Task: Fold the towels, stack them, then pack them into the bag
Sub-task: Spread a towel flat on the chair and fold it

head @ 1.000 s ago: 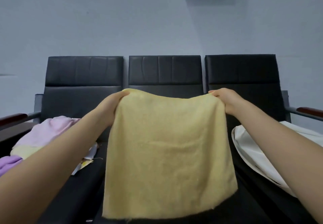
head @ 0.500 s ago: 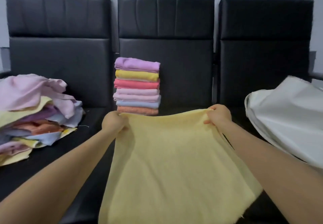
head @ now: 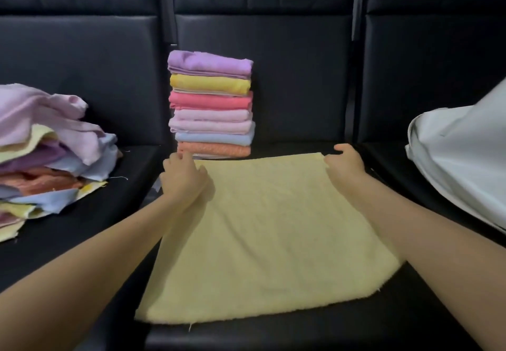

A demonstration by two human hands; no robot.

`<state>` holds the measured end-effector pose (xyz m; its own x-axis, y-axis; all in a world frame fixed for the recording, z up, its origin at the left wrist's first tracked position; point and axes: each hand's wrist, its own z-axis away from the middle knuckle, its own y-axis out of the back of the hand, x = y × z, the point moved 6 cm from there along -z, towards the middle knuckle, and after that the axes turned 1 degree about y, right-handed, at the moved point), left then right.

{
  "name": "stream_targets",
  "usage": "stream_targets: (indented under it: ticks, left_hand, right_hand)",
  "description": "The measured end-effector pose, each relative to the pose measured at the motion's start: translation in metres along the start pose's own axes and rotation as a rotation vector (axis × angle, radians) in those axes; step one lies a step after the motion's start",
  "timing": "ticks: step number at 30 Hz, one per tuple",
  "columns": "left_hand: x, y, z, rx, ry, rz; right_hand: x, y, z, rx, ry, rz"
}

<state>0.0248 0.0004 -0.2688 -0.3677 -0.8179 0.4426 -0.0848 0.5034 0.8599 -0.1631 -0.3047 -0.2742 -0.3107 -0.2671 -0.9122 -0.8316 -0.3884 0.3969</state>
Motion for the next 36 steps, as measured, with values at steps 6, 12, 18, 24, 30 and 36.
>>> stream_targets:
  ticks: [6,12,18,24,30,36]
  left_hand:
    - [0.044,0.015,0.09,-0.286,-0.273,0.103]
    - [0.074,0.022,0.192,-0.417,-0.65,0.108]
    - [0.069,0.018,0.236,-0.372,-0.829,-0.13]
    - [0.069,0.014,0.24,-0.403,-0.812,-0.229]
    - [0.067,0.009,0.239,-0.423,-0.818,-0.266]
    - [0.066,0.013,0.24,-0.418,-0.872,-0.17]
  right_hand:
    - [0.003,0.057,0.058,-0.233,-0.166,0.441]
    - [0.014,0.103,0.118,-0.273,-0.251,0.429]
    - [0.012,0.12,0.168,-0.467,0.01,0.006]
    - [0.001,0.136,0.172,-0.264,0.189,-0.003]
    - [0.023,0.13,0.172,-0.239,0.227,0.513]
    - [0.036,0.141,0.177,-0.068,0.302,0.867]
